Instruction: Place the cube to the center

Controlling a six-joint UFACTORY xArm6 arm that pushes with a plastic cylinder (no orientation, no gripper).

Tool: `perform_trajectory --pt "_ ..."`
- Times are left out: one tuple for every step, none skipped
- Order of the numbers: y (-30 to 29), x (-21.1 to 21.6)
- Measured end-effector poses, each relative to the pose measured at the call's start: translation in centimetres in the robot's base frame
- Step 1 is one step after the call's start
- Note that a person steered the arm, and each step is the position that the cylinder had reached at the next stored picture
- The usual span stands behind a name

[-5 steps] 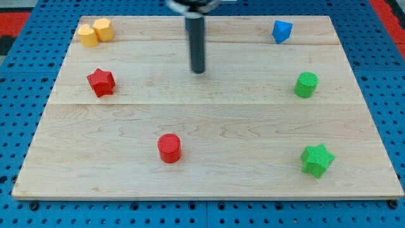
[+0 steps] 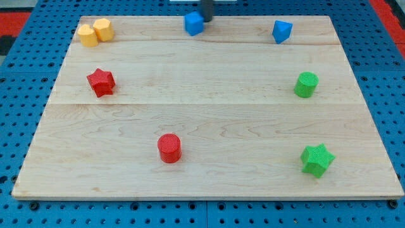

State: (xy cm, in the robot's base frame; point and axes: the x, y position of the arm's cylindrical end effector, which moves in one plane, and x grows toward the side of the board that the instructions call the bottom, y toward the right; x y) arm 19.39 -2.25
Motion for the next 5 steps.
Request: perform_trajectory --pt "-1.0 1.6" --pt "-3.8 2.9" --pt "-4.1 0.9" --pt "-8.3 1.7" --pt "-5.2 6.8"
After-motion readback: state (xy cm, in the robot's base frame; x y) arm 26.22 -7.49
